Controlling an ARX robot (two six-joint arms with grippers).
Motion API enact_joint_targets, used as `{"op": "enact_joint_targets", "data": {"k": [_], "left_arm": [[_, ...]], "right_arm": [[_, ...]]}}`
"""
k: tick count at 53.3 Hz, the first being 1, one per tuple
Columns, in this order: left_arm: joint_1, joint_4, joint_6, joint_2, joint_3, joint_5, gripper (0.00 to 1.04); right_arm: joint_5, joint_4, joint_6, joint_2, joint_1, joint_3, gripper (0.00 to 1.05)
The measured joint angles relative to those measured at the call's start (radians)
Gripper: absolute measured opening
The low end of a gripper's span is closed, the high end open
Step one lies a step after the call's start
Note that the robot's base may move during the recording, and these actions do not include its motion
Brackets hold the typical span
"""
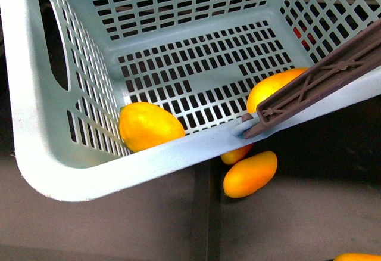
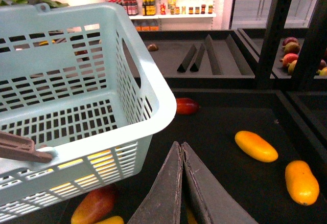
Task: Pick lemon and mango into basket
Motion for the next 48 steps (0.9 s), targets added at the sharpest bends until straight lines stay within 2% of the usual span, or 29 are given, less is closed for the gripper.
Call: {"op": "enact_joint_targets", "data": {"k": [10, 31, 36, 38, 40, 42, 46, 48], "left_arm": [[0.0, 0.0, -0.002, 0.0, 0.0, 0.002, 0.07], [0.0, 0.0, 0.0, 0.0, 0.0, 0.002, 0.07], [0.0, 0.0, 0.0, 0.0, 0.0, 0.0, 0.07], [-0.008, 0.013, 0.005, 0.0, -0.003, -0.055, 0.07], [-0.021, 0.064, -0.003, -0.005, -0.027, -0.2, 0.07], [-0.031, 0.09, -0.012, -0.011, -0.05, -0.305, 0.07], [-0.033, 0.121, -0.04, -0.038, -0.123, -0.518, 0.07], [-0.018, 0.132, -0.055, -0.051, -0.152, -0.572, 0.07]], "right_arm": [[0.0, -0.002, -0.002, -0.002, 0.0, 0.0, 0.02], [0.0, -0.002, -0.002, -0.002, 0.0, 0.0, 0.64], [0.0, -0.002, -0.002, -0.002, 0.0, 0.0, 0.81], [0.0, -0.002, -0.002, -0.003, 0.0, 0.0, 0.86], [0.0, -0.002, -0.002, -0.003, 0.0, 0.0, 0.93], [-0.002, -0.002, -0.002, -0.003, 0.0, 0.0, 0.97], [-0.001, -0.002, -0.002, -0.003, 0.0, 0.0, 0.96], [0.0, -0.002, -0.002, -0.003, 0.0, 0.0, 0.96]]}}
